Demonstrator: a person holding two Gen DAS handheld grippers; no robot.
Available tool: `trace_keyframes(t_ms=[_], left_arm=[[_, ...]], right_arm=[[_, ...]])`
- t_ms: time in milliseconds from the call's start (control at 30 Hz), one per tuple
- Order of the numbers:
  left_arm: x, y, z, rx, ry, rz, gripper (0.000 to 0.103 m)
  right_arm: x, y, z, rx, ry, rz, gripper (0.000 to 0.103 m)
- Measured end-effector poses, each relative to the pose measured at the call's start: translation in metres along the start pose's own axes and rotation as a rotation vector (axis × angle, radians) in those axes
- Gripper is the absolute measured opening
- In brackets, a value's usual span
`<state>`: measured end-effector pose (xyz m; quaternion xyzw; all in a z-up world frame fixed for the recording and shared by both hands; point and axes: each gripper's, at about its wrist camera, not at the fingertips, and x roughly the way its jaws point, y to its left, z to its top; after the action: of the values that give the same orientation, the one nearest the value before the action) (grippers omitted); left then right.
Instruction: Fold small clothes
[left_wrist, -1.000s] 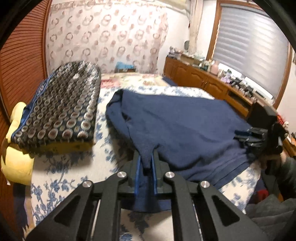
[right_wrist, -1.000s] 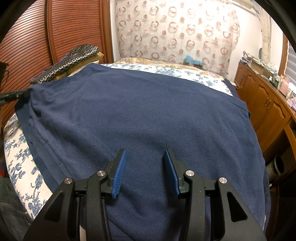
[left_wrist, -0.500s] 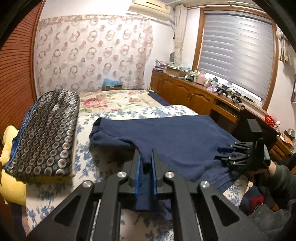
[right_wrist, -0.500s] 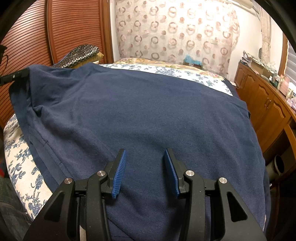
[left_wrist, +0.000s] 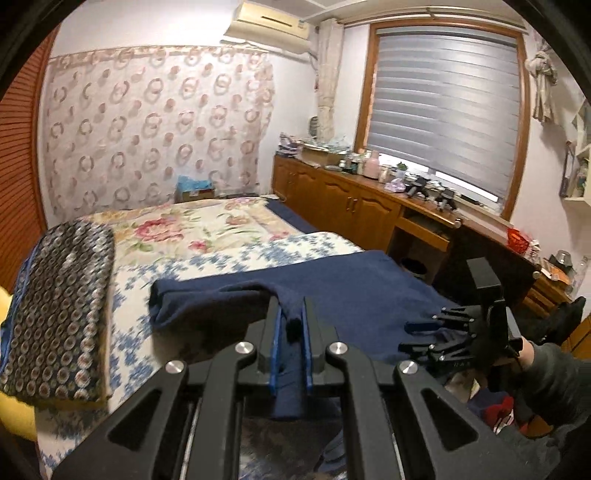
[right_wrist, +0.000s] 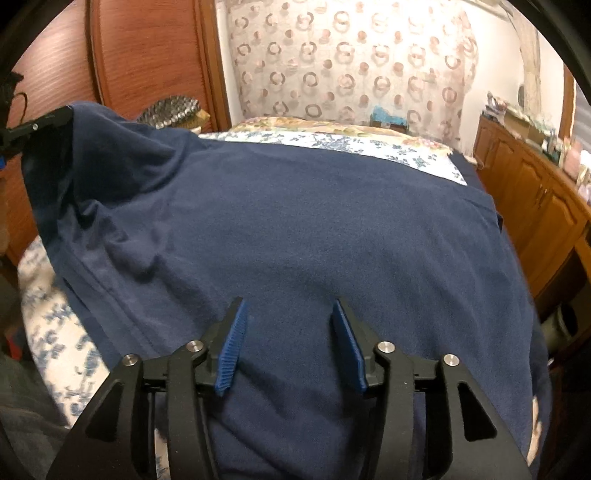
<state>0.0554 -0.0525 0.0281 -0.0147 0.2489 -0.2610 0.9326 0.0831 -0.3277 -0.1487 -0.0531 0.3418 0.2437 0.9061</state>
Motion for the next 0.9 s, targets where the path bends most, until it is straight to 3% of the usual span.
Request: trace_keyframes(t_ms=[400,900], left_arm=[[0.03,-0.063,0.045,0.095,-0.003,-0.145,0.005],[0.079,-0.159,0.088,0.214,0.052,-0.264,0.005]], right_arm=[[-0.062,-0.02,0.003,0.03,-0.11,-0.137,0.056],[-0.105,-0.053,-0.009,0.1,-0.185,-0.21,0.056]])
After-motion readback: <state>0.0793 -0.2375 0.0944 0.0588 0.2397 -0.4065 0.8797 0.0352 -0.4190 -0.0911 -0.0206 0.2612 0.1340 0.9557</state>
